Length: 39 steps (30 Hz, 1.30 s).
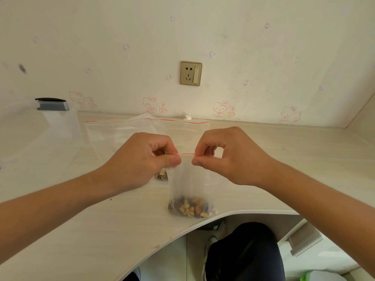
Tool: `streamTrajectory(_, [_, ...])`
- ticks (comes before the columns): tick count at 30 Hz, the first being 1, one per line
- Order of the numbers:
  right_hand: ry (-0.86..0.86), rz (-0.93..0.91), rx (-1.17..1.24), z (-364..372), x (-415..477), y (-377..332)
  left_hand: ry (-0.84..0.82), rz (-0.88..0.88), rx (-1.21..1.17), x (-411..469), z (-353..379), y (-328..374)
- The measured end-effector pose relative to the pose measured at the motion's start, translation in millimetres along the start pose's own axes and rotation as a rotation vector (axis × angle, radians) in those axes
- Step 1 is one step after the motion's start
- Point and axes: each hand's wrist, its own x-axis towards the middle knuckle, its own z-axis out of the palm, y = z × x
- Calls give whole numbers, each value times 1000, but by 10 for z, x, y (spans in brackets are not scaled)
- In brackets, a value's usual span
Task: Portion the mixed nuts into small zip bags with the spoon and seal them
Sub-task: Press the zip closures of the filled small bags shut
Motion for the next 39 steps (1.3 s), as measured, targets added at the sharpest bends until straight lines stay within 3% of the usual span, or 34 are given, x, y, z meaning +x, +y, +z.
streamTrajectory(26, [25,-17,48,-55,-39,63,-20,47,30,71,88,27])
streamTrajectory(39, [35,4,78,-61,-75,137,-115,69,91,185,92,107])
